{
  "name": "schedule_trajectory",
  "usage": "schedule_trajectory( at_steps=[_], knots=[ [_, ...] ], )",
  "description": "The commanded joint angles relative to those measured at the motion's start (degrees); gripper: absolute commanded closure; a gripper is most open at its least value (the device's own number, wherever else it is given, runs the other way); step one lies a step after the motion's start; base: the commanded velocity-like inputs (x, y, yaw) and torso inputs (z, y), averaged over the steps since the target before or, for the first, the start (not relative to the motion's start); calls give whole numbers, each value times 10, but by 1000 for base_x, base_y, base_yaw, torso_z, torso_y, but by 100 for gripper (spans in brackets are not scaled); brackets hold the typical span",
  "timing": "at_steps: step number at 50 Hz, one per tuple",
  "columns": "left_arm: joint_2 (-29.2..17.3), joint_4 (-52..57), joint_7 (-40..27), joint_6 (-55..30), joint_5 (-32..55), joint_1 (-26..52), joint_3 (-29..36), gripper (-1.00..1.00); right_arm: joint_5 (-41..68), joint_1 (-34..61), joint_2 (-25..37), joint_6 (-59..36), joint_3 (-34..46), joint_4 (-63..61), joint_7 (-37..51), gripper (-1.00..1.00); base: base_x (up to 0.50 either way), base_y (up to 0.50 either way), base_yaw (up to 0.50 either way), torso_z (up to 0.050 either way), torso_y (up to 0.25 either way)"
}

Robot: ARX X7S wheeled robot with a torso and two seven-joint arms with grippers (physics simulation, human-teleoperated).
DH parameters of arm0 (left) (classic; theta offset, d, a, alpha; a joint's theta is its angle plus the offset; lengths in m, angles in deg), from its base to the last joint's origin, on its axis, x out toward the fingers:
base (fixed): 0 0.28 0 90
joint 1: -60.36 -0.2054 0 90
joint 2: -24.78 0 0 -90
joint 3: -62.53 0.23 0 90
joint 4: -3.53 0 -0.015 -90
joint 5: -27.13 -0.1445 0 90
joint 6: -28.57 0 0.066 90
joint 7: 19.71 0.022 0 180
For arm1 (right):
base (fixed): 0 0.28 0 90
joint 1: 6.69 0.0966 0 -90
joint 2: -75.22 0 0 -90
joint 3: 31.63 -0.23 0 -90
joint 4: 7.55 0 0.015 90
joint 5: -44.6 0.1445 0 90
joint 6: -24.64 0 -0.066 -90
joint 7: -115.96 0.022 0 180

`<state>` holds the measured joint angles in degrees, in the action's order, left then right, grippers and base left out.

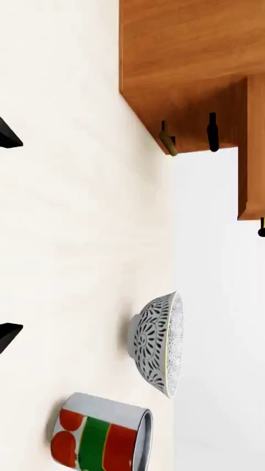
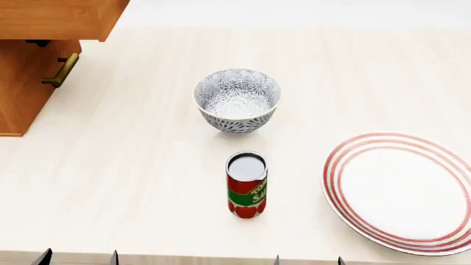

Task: Put the ketchup in the top drawer of the cabinet.

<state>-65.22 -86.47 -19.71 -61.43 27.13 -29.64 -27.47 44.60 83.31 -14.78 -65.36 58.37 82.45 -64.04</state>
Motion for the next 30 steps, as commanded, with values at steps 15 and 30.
schedule_trajectory(
  at_steps=[15, 30],
  knots=[
    [-45, 183, -52, -107, 23, 11, 21, -100, 21, 4, 64, -120, 30, -200, 30, -100, 0, 0, 0, 0, 0],
    [-62, 391, -71, -230, 57, 11, 6, -100, 30, -5, 83, -174, 31, -353, 40, -100, 0, 0, 0, 0, 0]
  ],
)
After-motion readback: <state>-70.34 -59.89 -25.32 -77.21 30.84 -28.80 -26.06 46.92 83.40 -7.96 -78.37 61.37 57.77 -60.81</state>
